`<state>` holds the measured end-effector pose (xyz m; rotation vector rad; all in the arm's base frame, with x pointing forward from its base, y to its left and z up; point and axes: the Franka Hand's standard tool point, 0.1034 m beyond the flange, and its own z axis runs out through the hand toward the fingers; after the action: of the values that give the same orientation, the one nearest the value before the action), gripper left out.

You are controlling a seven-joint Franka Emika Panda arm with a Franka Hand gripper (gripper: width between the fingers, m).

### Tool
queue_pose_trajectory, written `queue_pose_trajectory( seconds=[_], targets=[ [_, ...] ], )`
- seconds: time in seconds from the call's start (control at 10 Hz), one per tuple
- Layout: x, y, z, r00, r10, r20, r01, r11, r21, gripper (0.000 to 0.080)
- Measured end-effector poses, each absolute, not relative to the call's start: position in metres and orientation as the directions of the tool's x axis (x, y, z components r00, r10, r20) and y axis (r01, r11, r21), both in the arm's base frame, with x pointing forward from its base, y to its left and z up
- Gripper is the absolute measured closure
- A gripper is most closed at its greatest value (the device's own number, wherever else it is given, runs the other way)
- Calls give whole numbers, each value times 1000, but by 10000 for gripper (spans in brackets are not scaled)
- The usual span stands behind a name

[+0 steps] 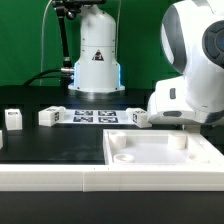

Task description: Assemble one leg

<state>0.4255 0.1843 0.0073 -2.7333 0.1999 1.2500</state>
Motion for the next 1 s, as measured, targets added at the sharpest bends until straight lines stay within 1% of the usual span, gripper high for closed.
queue_pose_trajectory(
  seconds=[0.1, 0.2, 0.7, 0.8, 0.9, 1.0],
  targets=[
    [425, 184, 7, 648, -66, -759, -173, -983, -62, 423],
    [425, 184, 7, 648, -66, -759, -173, -983, -62, 508],
    [425, 185, 7, 648, -66, -759, -173, -983, -62, 508],
    [426, 184, 13, 640, -56, -767, -174, -982, -73, 508],
    [431, 179, 35, 625, -47, -779, -182, -979, -87, 508],
    [436, 175, 57, 617, -38, -786, -170, -982, -86, 507]
  ],
)
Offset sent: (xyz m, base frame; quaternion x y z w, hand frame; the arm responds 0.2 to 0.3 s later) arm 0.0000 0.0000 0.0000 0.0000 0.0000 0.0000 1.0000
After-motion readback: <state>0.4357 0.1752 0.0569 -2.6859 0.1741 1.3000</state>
